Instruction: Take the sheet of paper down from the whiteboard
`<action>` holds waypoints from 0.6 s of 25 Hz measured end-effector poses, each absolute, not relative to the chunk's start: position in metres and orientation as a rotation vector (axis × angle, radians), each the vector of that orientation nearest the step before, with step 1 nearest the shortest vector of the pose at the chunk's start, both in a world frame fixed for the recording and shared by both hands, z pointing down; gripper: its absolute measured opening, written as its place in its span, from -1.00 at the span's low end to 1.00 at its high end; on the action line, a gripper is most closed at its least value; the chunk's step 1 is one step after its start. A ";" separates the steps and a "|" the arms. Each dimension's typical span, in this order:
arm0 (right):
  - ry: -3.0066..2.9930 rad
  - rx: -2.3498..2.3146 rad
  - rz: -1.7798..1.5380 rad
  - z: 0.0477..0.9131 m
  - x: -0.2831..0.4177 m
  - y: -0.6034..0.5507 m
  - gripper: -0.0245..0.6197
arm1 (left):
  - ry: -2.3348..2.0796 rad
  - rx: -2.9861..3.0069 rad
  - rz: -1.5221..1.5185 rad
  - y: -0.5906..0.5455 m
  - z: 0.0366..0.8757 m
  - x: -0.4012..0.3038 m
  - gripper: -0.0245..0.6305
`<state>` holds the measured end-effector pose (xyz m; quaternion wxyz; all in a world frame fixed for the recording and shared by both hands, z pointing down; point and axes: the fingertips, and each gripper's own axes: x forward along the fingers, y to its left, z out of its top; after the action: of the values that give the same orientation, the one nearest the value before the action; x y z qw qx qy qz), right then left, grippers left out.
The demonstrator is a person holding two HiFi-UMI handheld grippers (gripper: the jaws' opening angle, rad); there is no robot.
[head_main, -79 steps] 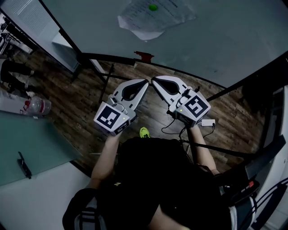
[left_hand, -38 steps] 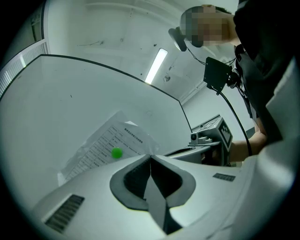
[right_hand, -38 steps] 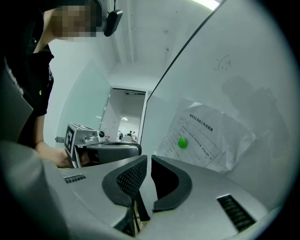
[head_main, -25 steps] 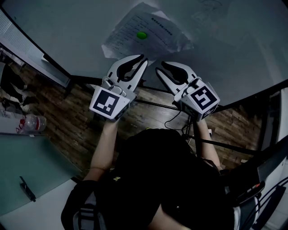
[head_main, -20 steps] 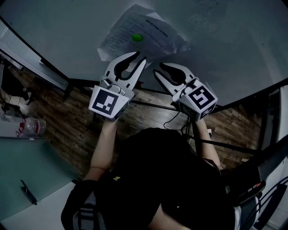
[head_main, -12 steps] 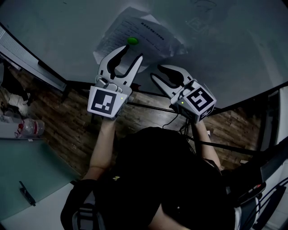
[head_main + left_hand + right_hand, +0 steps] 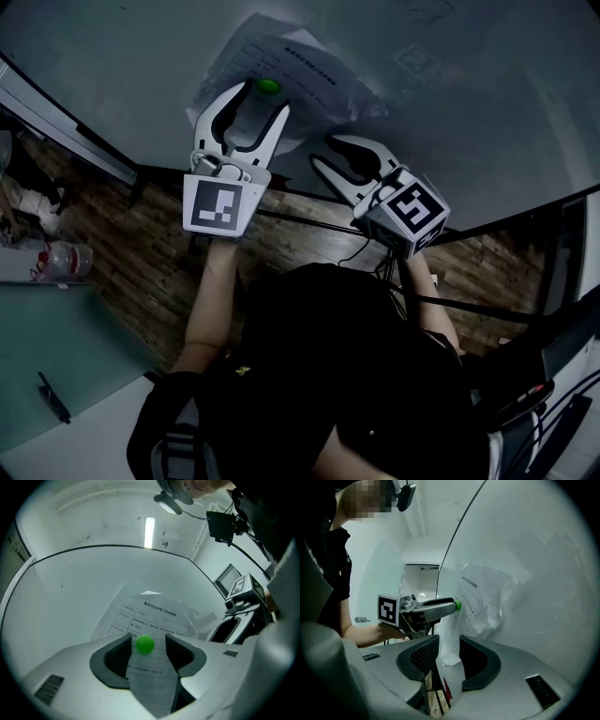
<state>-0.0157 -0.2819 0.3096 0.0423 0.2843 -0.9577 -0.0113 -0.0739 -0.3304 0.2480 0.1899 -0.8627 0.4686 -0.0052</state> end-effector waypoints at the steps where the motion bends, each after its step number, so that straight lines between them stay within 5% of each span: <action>1: -2.932 0.867 -0.034 0.310 -0.015 -0.282 -0.49 | 1.318 -2.426 -0.020 -0.332 0.249 -0.073 -0.26; 15: -2.940 0.930 -0.029 0.304 0.004 -0.284 -0.48 | 1.422 -2.347 -0.022 -0.339 0.249 -0.073 -0.32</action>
<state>0.0044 -0.2841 0.3043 0.0289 0.3014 -0.9530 -0.0094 -0.0726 -0.3387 0.2492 0.1976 -0.8384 0.5079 -0.0080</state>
